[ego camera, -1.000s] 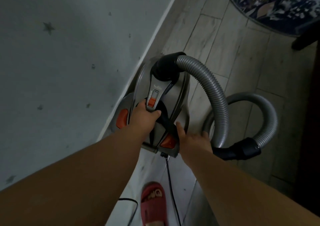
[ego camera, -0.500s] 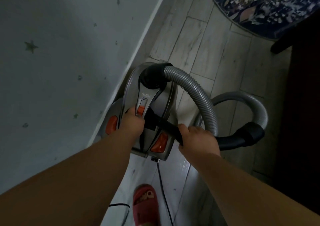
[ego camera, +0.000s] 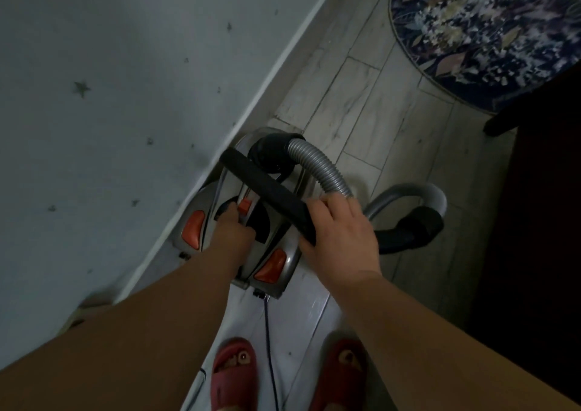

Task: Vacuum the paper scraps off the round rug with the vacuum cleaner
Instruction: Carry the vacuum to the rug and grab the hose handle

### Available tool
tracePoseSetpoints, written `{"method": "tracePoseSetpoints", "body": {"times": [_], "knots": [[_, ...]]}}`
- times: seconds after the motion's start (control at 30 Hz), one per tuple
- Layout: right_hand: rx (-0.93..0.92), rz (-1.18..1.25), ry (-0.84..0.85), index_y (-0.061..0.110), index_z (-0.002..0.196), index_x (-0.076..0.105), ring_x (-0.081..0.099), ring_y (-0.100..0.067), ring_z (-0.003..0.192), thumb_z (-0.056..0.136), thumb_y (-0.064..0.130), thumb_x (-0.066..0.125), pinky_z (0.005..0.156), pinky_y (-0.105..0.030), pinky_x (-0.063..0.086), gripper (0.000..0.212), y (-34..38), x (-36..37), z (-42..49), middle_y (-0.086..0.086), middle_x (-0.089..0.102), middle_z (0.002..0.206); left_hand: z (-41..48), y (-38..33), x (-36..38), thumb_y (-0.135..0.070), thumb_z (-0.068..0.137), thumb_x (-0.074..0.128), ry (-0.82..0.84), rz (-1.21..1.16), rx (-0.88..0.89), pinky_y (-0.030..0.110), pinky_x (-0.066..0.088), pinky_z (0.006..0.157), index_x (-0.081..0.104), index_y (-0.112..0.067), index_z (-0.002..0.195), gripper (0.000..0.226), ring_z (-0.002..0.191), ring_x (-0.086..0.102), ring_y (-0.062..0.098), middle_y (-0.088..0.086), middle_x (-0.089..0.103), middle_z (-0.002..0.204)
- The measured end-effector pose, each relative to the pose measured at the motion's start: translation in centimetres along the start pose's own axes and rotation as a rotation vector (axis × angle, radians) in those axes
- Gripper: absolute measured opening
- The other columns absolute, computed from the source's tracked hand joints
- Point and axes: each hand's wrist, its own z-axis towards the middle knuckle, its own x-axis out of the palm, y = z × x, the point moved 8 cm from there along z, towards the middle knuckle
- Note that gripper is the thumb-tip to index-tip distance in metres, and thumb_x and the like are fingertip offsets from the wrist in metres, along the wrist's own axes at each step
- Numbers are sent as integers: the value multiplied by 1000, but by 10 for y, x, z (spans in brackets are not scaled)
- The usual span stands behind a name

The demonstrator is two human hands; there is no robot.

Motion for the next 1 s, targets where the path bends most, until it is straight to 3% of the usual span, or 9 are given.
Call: {"method": "tracePoseSetpoints", "body": {"times": [0.13, 0.23, 0.33, 0.4, 0.53, 0.63, 0.73, 0.83, 1.0], "knots": [[-32, -31, 16, 23, 108, 66, 45, -24, 106, 79, 41, 73, 88, -37, 40, 35, 10, -21, 29, -5, 48, 122, 0, -5, -1, -3, 91, 49, -2, -14, -37, 46, 45, 100, 20, -19, 151, 69, 119, 52, 34, 16, 45, 140], [-8, -36, 145, 30, 120, 62, 24, -26, 136, 90, 49, 59, 109, -43, 25, 35, 11, -19, 48, -3, 20, 156, 4, -10, -3, -4, 91, 50, -12, 14, -24, 44, 47, 98, 19, -17, 150, 68, 115, 54, 35, 17, 50, 132], [22, -36, 267, 38, 123, 59, -3, -36, 150, 90, 52, 59, 119, -57, 8, 36, 14, -11, 68, -3, -10, 165, 12, -12, -5, -4, 91, 51, -8, 72, -3, 39, 48, 94, 26, -13, 147, 62, 111, 56, 32, 15, 53, 127], [41, -35, 396, 42, 126, 56, -10, -38, 151, 89, 51, 61, 118, -62, 3, 38, 17, -3, 79, -2, -21, 164, 17, -14, -4, -5, 91, 51, 6, 106, 13, 36, 47, 92, 32, -10, 144, 57, 110, 56, 31, 15, 54, 127], [112, -18, 630, 47, 125, 57, 16, -37, 146, 83, 47, 67, 115, -62, 17, 43, 24, 8, 104, -2, -23, 163, 28, -18, -5, -5, 92, 51, 15, 107, 27, 34, 47, 90, 26, -9, 146, 60, 111, 55, 28, 14, 49, 133], [173, 38, 689, 43, 128, 56, 30, -37, 141, 84, 45, 69, 111, -58, 31, 46, 23, 17, 114, -1, -23, 163, 35, -20, -4, -4, 93, 51, 16, 94, 33, 28, 45, 85, 25, -9, 147, 60, 116, 52, 28, 15, 46, 138], [166, 55, 665, 39, 132, 53, 30, -39, 139, 87, 46, 65, 107, -52, 40, 48, 24, 21, 117, -3, -20, 164, 42, -19, -2, -5, 92, 52, 12, 83, 30, 26, 42, 82, 31, -6, 142, 54, 114, 54, 28, 16, 51, 132], [152, 20, 694, 41, 138, 45, 24, -41, 140, 88, 47, 63, 107, -54, 38, 53, 23, 26, 117, -7, -16, 163, 50, -17, 0, -6, 91, 55, 6, 70, 31, 30, 46, 86, 35, -8, 140, 52, 109, 57, 27, 15, 55, 126], [153, -23, 798, 49, 143, 36, 20, -43, 141, 88, 47, 63, 109, -57, 34, 61, 22, 34, 119, -8, -22, 162, 63, -14, 6, -2, 90, 55, 34, 78, 21, 32, 46, 87, 21, -15, 148, 69, 115, 55, 29, 15, 51, 133]]}}
